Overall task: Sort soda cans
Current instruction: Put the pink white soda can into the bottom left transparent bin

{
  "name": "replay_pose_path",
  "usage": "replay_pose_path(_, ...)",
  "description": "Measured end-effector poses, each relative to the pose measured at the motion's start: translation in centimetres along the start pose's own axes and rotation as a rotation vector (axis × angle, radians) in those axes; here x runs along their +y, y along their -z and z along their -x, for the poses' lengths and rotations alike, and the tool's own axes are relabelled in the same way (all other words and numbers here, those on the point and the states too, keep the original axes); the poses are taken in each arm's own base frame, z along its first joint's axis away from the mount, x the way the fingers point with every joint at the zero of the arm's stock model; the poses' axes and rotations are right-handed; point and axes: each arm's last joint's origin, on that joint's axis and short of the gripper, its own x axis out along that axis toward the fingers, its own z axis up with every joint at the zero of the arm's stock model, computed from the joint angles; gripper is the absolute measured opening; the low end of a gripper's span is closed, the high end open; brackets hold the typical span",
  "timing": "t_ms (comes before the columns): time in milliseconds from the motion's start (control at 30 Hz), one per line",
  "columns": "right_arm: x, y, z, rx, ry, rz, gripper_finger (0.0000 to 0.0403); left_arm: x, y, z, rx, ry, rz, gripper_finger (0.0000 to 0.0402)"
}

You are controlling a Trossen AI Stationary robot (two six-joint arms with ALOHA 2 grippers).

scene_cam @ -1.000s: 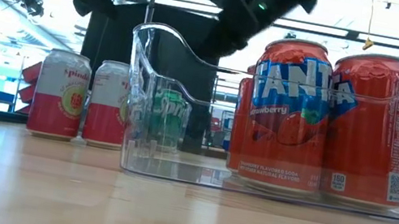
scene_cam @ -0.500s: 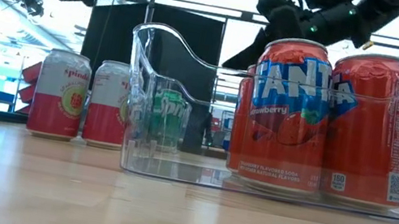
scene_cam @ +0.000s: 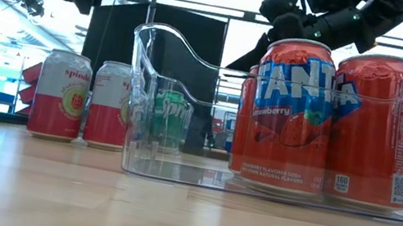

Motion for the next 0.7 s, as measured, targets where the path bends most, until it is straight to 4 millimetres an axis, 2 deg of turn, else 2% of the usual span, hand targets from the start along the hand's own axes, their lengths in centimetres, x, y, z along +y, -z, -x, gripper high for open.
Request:
replay_pose_path(200,0.0,0.1,0.0,0.008,-0.005,0.0,0.0001,0.2,-0.2,-1.3,0.072,-0.074,0.087,0.0283)
replay_pose_path(367,0.0,0.1,0.0,0.014,-0.01,-0.003,0.0001,0.6,-0.2,-1.8,0.073,-0.187,0.089,0.0343)
replay_pose_path(567,0.1,0.2,0.0,0.022,-0.011,-0.003,0.0001,1.1,0.0,-2.1,0.067,-0.271,0.088,0.039)
replay_pose_path(700,0.1,0.2,0.0,0.021,-0.012,-0.003,0.0001,1.4,0.3,-2.8,0.086,-0.286,0.076,0.0398)
